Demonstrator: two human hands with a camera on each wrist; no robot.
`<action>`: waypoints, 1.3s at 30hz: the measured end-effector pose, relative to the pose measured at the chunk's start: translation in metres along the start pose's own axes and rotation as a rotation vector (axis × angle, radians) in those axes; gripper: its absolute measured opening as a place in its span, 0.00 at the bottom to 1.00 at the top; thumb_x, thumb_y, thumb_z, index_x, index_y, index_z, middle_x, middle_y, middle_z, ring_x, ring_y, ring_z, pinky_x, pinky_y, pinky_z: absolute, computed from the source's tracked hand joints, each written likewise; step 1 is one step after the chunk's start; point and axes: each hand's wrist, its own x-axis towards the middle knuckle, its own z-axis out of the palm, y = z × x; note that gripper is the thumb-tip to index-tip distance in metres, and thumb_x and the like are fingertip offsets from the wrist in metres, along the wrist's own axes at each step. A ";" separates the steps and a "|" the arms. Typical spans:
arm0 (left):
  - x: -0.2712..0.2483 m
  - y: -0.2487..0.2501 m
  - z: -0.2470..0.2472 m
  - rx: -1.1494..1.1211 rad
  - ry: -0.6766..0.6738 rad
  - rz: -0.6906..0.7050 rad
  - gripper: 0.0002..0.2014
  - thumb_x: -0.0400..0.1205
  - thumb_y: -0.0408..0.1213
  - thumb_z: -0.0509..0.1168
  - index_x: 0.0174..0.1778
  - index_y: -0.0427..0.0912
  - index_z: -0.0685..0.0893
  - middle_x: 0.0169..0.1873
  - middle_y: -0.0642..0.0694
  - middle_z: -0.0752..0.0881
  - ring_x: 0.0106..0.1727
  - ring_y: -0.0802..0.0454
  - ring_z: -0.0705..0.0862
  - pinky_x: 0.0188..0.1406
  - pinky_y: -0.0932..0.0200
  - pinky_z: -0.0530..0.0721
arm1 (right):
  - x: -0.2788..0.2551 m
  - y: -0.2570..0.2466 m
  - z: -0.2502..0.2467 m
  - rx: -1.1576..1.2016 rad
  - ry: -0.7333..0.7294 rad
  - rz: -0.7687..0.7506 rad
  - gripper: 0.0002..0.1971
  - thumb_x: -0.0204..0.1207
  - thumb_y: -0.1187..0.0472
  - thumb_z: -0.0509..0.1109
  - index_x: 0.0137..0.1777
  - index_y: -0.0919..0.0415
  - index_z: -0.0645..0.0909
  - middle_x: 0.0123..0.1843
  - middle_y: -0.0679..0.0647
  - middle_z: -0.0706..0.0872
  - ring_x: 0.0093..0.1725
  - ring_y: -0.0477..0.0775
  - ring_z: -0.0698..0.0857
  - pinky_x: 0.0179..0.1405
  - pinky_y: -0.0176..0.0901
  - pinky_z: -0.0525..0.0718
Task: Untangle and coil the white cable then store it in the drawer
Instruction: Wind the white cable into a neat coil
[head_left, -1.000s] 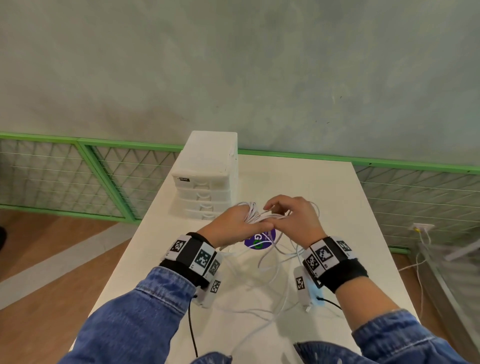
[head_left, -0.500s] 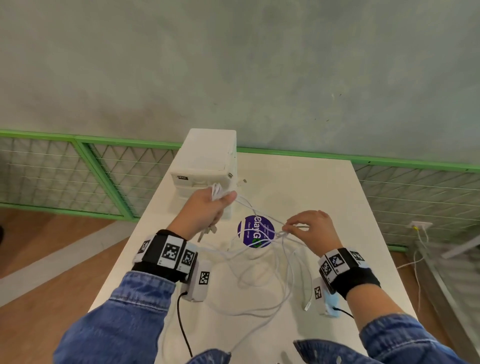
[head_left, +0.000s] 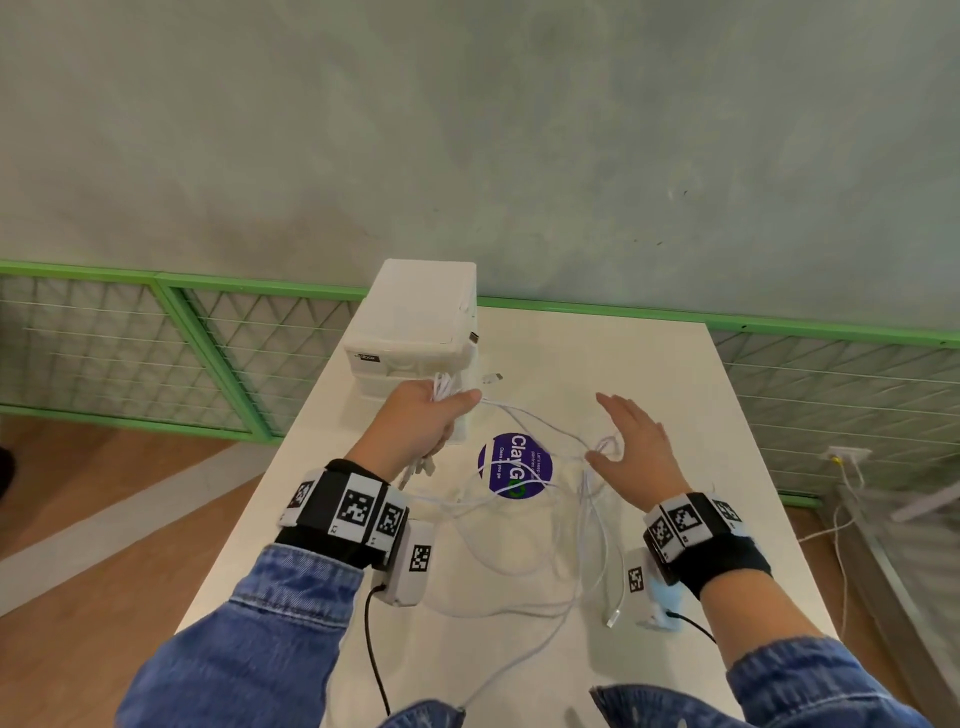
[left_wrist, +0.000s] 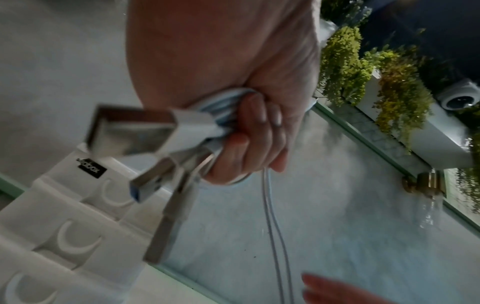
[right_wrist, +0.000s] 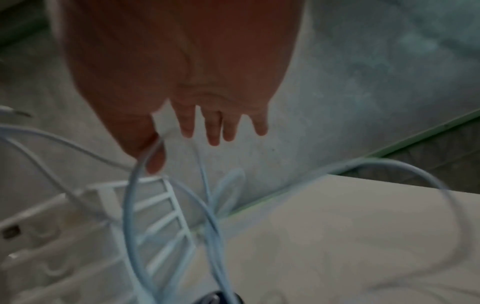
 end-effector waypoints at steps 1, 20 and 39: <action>-0.001 0.002 0.003 0.017 -0.018 -0.001 0.21 0.80 0.46 0.67 0.26 0.44 0.67 0.15 0.50 0.69 0.15 0.55 0.64 0.17 0.67 0.65 | 0.000 -0.011 -0.004 0.097 -0.001 -0.073 0.36 0.73 0.60 0.70 0.79 0.49 0.59 0.81 0.51 0.63 0.80 0.50 0.60 0.80 0.52 0.55; -0.019 0.018 0.016 0.035 -0.258 0.016 0.15 0.79 0.42 0.70 0.29 0.44 0.75 0.16 0.52 0.70 0.16 0.57 0.67 0.15 0.68 0.66 | -0.012 -0.085 0.007 0.138 0.024 -0.540 0.32 0.75 0.63 0.67 0.77 0.41 0.61 0.55 0.54 0.81 0.49 0.57 0.81 0.52 0.47 0.79; -0.021 0.011 0.031 0.182 -0.355 -0.096 0.17 0.80 0.48 0.65 0.29 0.41 0.76 0.14 0.51 0.71 0.16 0.53 0.65 0.19 0.62 0.61 | -0.005 -0.085 0.001 -0.138 -0.113 -0.518 0.12 0.70 0.77 0.62 0.50 0.67 0.81 0.52 0.63 0.81 0.43 0.64 0.81 0.39 0.44 0.73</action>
